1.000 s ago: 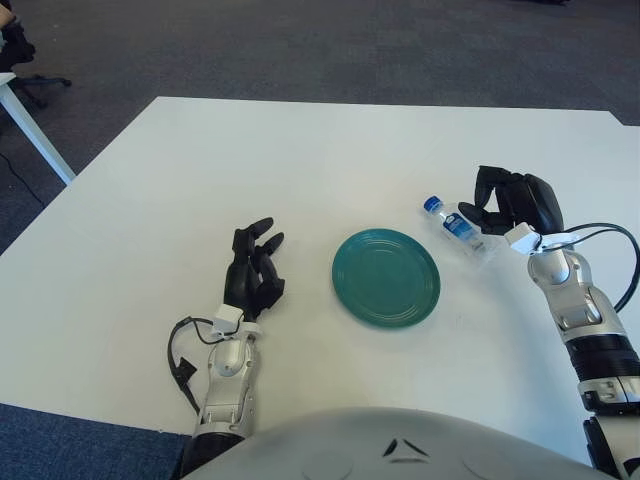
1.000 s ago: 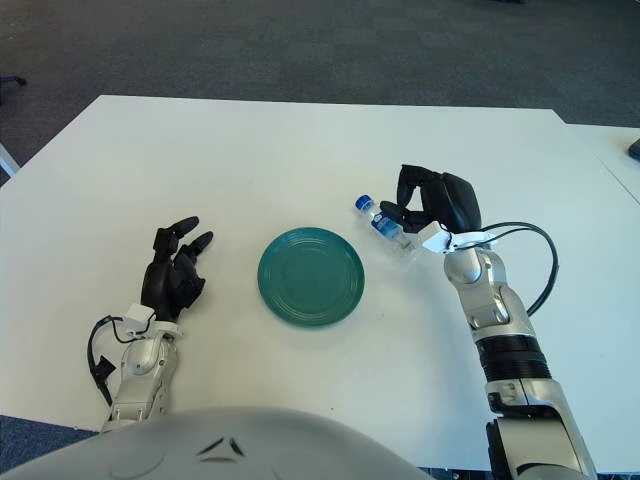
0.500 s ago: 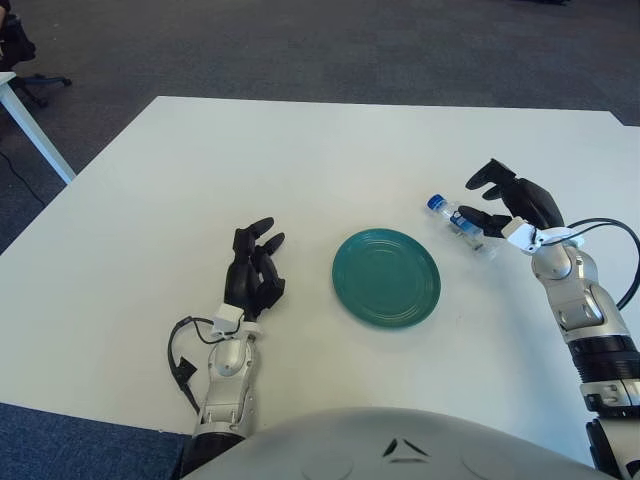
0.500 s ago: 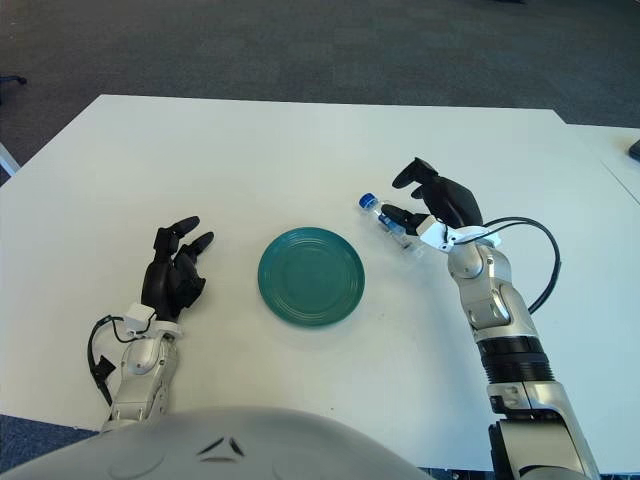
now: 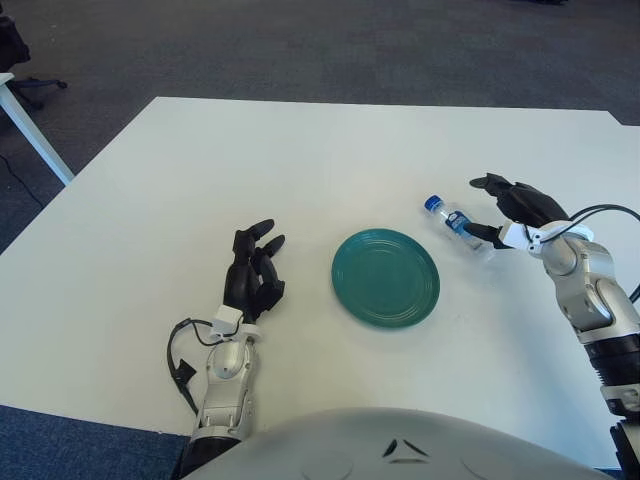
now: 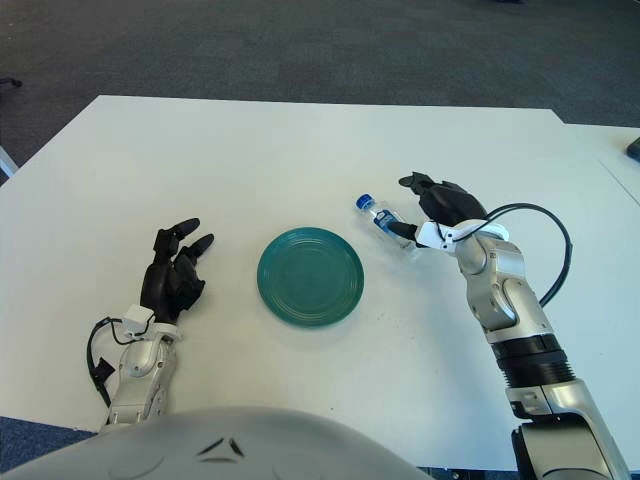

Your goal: Put the bottle into the plate.

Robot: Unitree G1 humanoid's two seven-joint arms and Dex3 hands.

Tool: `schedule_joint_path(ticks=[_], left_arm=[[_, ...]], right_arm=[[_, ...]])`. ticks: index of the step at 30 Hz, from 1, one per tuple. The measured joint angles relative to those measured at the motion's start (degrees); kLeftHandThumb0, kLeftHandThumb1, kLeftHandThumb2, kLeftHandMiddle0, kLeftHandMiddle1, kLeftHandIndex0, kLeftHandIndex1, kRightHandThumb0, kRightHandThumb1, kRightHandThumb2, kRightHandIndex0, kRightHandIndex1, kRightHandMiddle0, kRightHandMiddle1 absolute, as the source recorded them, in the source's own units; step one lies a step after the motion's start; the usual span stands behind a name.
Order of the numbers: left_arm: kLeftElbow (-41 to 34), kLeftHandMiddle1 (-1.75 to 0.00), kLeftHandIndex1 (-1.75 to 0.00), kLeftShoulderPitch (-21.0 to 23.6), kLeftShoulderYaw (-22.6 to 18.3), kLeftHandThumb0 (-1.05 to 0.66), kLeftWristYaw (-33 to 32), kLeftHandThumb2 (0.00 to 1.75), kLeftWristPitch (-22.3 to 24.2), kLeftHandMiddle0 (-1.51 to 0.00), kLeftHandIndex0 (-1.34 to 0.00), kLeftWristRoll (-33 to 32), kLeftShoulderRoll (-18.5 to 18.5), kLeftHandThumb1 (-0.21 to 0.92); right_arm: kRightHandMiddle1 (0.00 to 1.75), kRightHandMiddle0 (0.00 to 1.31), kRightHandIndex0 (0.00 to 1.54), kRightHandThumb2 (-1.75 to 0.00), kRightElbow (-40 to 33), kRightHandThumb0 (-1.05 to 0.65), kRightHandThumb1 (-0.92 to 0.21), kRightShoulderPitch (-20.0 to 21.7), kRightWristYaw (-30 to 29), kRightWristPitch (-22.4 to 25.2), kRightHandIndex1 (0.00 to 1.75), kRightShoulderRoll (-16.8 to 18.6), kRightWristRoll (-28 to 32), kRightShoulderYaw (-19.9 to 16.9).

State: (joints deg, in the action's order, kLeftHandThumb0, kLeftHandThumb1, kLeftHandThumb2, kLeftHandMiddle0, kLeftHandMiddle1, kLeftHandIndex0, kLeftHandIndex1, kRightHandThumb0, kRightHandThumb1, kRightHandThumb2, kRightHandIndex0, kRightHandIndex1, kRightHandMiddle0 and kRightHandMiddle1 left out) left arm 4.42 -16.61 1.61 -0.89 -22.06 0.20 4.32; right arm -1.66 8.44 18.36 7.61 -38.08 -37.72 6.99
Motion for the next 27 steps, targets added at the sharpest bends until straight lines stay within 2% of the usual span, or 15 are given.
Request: schedule_joint_path(ticks=[27], left_arm=[[-1.7, -0.44, -1.04, -1.4, 0.8, -0.76, 0.0, 0.98, 0.6, -0.34, 0.0, 1.5, -1.3, 0.92]], right_arm=[[0.0, 0.0, 0.0, -0.78, -0.6, -1.05, -0.92, 0.7, 2.7, -2.2, 0.0, -2.8, -3.8, 3.3]])
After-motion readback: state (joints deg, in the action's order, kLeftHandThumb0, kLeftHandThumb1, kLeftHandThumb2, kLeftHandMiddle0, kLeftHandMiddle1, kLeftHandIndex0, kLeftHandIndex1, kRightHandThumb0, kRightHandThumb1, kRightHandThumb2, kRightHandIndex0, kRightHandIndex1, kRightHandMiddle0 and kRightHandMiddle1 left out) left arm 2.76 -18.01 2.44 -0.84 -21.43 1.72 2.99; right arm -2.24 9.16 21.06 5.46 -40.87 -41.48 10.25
